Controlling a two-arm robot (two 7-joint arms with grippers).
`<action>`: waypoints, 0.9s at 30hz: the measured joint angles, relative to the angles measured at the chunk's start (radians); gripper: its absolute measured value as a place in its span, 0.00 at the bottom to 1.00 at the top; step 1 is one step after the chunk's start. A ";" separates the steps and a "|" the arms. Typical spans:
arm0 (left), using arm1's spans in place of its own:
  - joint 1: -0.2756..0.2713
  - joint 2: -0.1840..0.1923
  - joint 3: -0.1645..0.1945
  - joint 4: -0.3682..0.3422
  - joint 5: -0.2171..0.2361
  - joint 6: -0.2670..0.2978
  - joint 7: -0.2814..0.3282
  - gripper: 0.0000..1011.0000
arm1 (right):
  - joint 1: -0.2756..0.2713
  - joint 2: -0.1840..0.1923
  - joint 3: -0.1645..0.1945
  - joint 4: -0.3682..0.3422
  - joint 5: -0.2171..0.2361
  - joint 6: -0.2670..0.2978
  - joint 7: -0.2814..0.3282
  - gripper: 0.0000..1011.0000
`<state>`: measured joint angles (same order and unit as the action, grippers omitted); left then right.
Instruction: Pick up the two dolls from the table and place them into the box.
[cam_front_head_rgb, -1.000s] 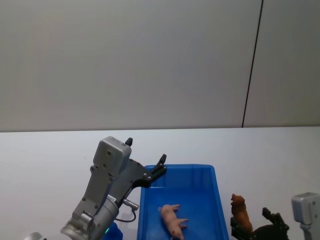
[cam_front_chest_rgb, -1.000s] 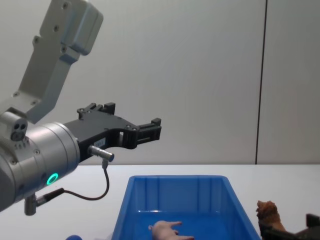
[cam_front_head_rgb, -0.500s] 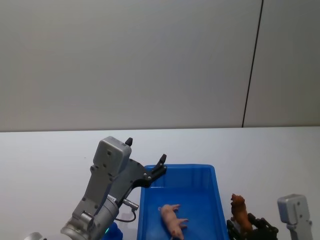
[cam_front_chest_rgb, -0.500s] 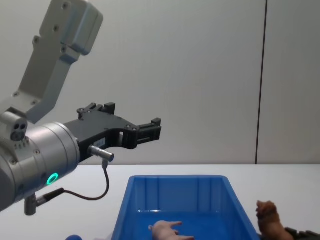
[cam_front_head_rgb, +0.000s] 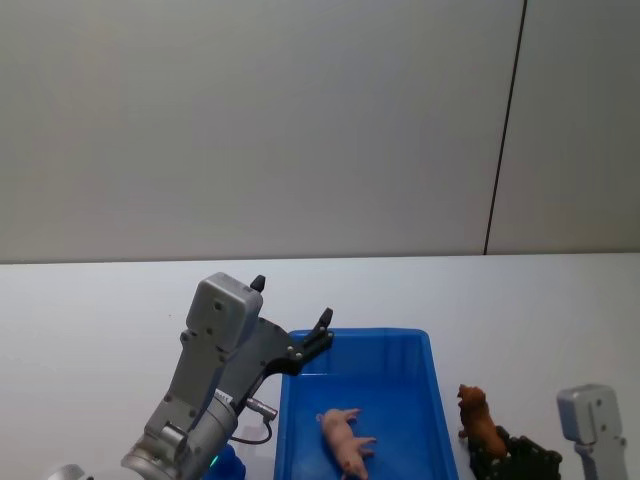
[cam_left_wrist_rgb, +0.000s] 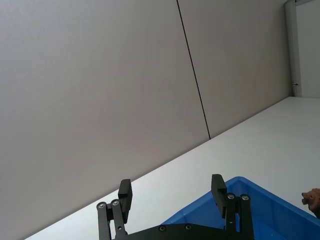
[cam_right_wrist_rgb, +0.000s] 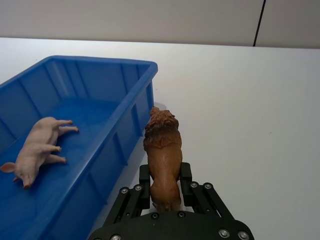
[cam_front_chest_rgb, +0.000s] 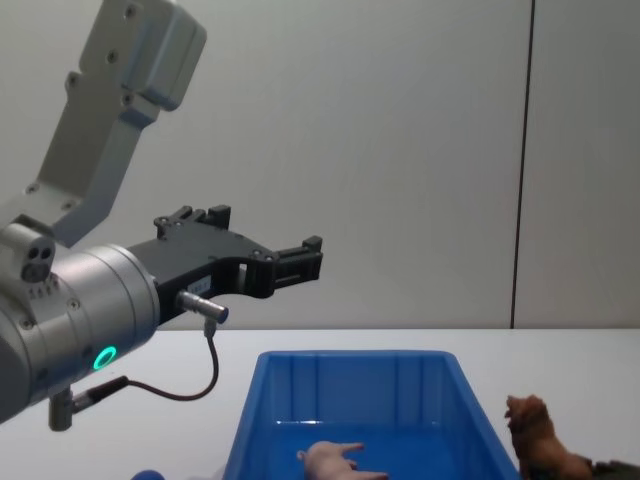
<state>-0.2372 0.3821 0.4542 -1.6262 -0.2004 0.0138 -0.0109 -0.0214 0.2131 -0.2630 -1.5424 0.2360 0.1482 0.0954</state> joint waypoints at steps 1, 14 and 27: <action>0.000 0.000 0.000 0.000 0.000 0.000 0.000 0.99 | -0.002 0.001 0.001 -0.008 0.000 0.001 -0.006 0.33; 0.000 0.000 0.000 0.000 0.000 0.000 0.000 0.99 | -0.001 0.006 0.009 -0.086 -0.006 -0.029 -0.001 0.33; 0.000 0.000 0.000 0.000 0.000 0.000 0.000 0.99 | 0.075 -0.023 0.001 -0.100 -0.018 -0.060 0.118 0.33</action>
<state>-0.2372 0.3821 0.4542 -1.6262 -0.2004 0.0139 -0.0109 0.0539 0.1896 -0.2624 -1.6427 0.2185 0.0885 0.2134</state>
